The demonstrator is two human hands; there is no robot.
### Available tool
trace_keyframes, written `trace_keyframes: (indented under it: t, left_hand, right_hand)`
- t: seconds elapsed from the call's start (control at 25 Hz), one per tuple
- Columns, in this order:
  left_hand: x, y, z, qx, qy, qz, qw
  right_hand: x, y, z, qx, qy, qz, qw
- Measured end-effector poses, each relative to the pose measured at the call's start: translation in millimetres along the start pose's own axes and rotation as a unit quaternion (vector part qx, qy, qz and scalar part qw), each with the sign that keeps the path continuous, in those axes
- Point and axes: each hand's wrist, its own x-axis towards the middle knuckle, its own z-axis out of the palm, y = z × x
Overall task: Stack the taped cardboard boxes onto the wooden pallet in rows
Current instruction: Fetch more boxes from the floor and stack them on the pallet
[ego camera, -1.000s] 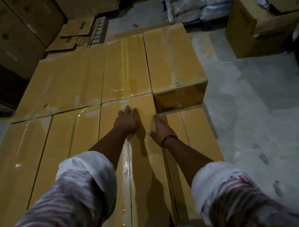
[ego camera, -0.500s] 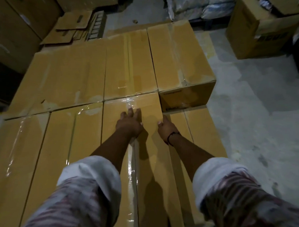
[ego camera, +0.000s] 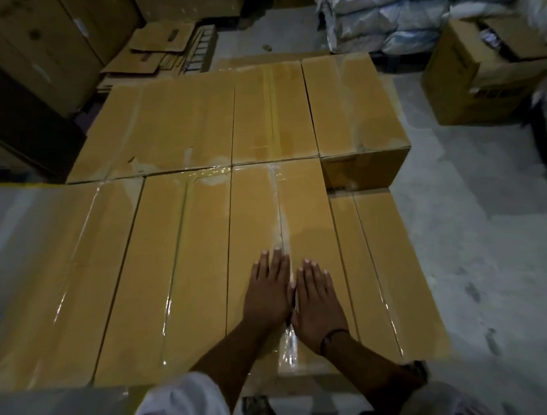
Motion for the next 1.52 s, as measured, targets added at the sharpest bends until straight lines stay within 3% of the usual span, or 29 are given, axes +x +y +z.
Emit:
trace_keyframes:
  t: [0.12, 0.4, 0.64, 0.76, 0.88, 1.04, 1.2, 1.4, 1.52]
  left_hand:
    - [-27, -14, 28, -0.017, 0.038, 0.006, 0.999]
    - [-22, -16, 14, 0.000, -0.010, 0.035, 0.999]
    - [-58, 41, 29, -0.057, 0.014, 0.038, 0.998]
    - [-62, 49, 39, -0.033, 0.054, 0.034, 0.997]
    - [-61, 49, 41, -0.013, 0.062, 0.040, 0.997]
    - [-58, 57, 32, 0.022, 0.047, 0.042, 0.998]
    - [-50, 91, 21, 0.083, 0.008, 0.099, 0.992]
    - [-22, 163, 1, 0.111, -0.029, -0.014, 0.993]
    - [0, 194, -11, 0.119, -0.061, -0.091, 0.987]
  right_hand:
    - [-12, -8, 11, -0.013, 0.041, -0.010, 0.999]
    - [-18, -10, 1, -0.022, -0.005, 0.014, 1.000]
    - [-77, 22, 13, 0.139, 0.066, 0.077, 0.985]
    - [-80, 34, 24, 0.309, 0.057, 0.179, 0.932]
    - [-80, 33, 19, 0.357, 0.067, 0.176, 0.915]
    - [-83, 44, 6, 0.361, 0.007, 0.132, 0.923]
    - [-91, 89, -13, 0.332, -0.077, 0.043, 0.939]
    - [-125, 188, -31, 0.258, -0.085, 0.002, 0.962]
    - [-153, 255, -48, 0.212, -0.072, 0.019, 0.974]
